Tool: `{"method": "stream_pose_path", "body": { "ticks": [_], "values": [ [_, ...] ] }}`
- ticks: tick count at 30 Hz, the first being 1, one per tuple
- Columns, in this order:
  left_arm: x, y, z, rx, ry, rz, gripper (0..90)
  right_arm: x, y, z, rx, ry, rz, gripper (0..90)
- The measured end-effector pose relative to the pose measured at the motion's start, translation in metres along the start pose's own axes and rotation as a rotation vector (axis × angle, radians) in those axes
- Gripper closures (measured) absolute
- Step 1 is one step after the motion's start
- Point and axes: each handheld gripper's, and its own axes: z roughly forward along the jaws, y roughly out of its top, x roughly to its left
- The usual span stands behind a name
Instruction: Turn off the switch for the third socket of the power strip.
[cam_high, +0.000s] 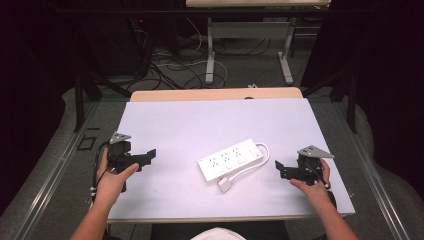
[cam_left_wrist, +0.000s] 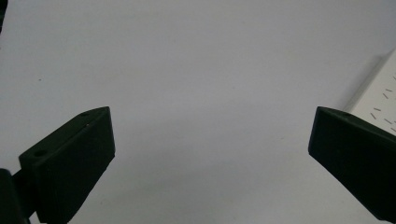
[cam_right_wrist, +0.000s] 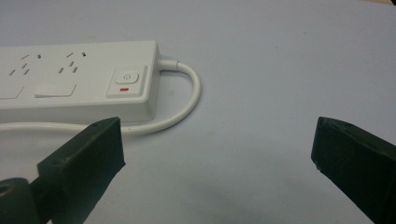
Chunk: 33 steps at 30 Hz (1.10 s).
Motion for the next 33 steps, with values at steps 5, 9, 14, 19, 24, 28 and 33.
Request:
{"method": "stream_pose_path", "body": {
  "ticks": [5,9,14,19,24,28,33],
  "values": [
    [0.009,-0.008,0.002,0.009,0.017,-0.013,0.4,0.0,0.0,0.0,0.004,-0.004,0.001,1.9],
    [0.015,-0.015,0.005,0.01,0.026,-0.025,0.4,0.001,0.0,0.001,0.003,0.001,0.007,1.9],
    [0.022,-0.023,0.009,0.024,0.038,-0.04,0.4,0.001,0.0,0.001,0.002,0.0,0.002,1.9],
    [0.03,-0.031,0.013,0.015,0.046,-0.071,0.4,0.001,0.0,0.0,0.006,0.0,0.009,1.9],
    [0.034,-0.037,0.015,0.019,0.051,-0.076,0.5,0.001,0.0,0.001,0.006,0.0,0.008,1.9],
    [0.036,-0.04,0.018,0.026,0.052,-0.077,0.5,0.001,0.0,0.001,0.007,0.002,0.008,1.9],
    [0.04,-0.043,0.02,0.02,0.066,-0.078,0.5,0.0,-0.001,0.001,0.006,0.002,0.003,1.9]
  ]
}}
